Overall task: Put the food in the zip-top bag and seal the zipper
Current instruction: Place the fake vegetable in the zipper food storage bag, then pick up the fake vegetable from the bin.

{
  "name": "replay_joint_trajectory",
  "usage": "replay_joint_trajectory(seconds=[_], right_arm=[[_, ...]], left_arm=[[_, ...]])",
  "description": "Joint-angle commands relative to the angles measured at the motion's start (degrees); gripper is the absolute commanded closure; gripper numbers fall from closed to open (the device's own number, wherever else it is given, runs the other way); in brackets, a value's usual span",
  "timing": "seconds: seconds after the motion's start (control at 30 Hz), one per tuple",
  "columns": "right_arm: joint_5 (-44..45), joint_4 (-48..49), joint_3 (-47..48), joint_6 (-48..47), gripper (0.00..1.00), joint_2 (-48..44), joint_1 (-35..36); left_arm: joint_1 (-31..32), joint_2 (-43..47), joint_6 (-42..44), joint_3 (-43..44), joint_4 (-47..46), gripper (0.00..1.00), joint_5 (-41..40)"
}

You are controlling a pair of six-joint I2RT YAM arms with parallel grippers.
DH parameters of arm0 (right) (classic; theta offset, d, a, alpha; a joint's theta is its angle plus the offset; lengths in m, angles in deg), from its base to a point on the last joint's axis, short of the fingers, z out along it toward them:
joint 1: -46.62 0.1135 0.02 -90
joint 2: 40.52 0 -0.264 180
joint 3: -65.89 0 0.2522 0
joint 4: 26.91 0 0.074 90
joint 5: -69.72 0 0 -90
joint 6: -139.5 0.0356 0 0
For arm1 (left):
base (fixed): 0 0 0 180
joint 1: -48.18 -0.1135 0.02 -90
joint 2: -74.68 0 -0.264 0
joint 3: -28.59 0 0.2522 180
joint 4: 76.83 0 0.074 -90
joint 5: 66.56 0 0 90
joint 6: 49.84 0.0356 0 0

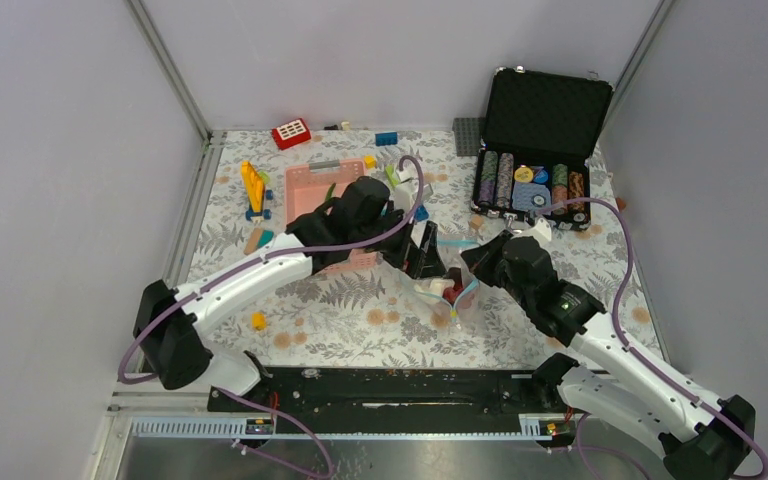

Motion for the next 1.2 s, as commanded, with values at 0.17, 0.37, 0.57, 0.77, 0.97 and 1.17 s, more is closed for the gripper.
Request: replay_joint_trajectory(seconds=[0.17, 0.37, 0.57, 0.77, 0.97, 1.17], right_arm=[[0.43, 1.56, -1.17, 0.01, 1.0, -1.7, -0.38], [0.73, 1.81, -2.01, 0.49, 1.0, -2.27, -0.39], [0.45, 1.77, -1.48, 0.43, 1.0, -1.4, -0.4], [0.34, 1.88, -1.25, 0.25, 1.0, -1.66, -0.45], [0.64, 2.82, -1.62, 0.39, 1.0, -2.46, -0.38], [1.17, 2.0, -1.64, 0.29, 1.0, -2.99, -0.4]], left_arm=[[-0.82, 10.83, 1.31, -0.05, 3.79, 0.01, -20.36], [-11.15, 15.69, -4.78, -5.31, 2.15, 0.01, -28.31], [-23.6, 11.8, -10.7, -7.53, -0.94, 0.01, -26.84], [-27.18, 1.34, -12.2, -5.26, -2.92, 0.01, -28.17], [-29.97, -12.44, -15.1, -0.01, -4.8, 0.09, -22.04], [-30.78, -21.97, -15.67, 5.36, -4.1, 0.21, -21.59]])
